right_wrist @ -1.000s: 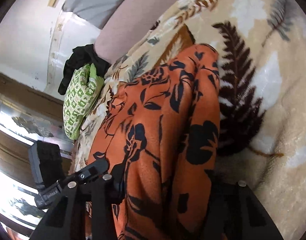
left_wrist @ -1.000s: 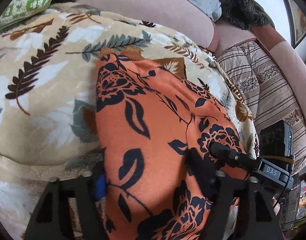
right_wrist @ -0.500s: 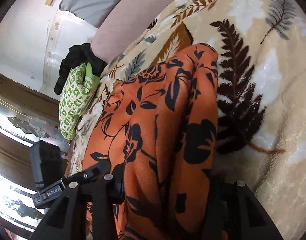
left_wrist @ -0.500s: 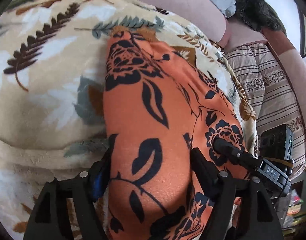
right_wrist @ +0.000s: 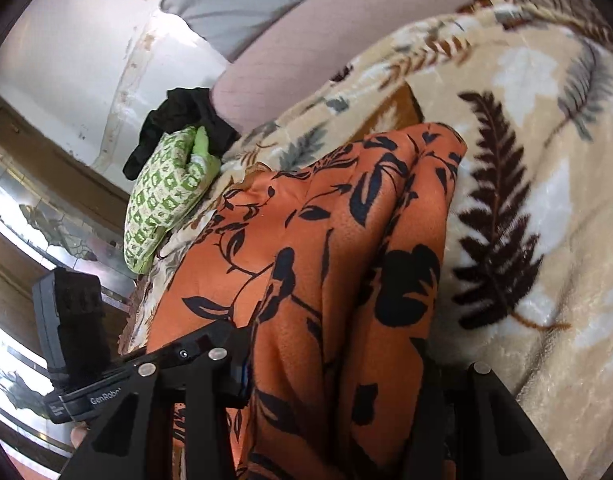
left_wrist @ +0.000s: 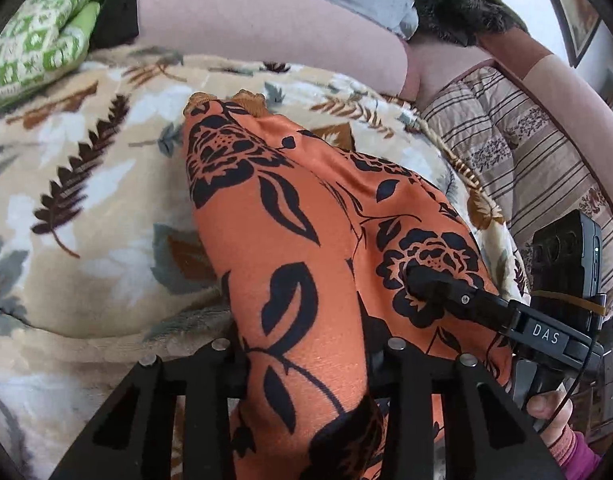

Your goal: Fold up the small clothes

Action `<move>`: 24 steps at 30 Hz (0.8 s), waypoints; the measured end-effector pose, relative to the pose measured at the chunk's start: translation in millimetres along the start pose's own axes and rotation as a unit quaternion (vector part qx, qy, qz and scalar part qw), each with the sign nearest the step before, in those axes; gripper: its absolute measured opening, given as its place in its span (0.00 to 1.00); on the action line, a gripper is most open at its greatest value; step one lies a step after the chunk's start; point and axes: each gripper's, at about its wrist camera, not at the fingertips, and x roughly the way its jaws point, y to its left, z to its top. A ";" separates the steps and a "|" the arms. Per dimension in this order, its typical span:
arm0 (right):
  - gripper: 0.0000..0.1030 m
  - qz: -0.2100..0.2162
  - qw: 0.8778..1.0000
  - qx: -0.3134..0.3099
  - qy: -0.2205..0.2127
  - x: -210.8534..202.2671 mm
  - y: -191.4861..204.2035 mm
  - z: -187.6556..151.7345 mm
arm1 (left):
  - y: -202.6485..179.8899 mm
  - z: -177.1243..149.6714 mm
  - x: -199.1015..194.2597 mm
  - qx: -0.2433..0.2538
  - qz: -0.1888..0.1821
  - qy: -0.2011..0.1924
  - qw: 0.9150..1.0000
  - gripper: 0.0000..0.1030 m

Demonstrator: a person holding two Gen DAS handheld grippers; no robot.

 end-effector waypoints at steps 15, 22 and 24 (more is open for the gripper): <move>0.45 0.082 0.994 -0.061 -0.029 -26.9 93.5 -23.7 | 8.7 -32.4 -116.7 0.001 0.084 -0.093 0.992 0.38; 0.45 0.103 0.992 -0.075 -0.024 -18.3 132.1 -48.8 | 40.8 -53.9 -148.8 -0.022 0.103 -0.114 0.988 0.38; 0.45 0.107 0.991 -0.078 -0.020 -14.4 139.2 -56.6 | 47.0 -62.0 -153.8 -0.025 0.110 -0.114 0.987 0.38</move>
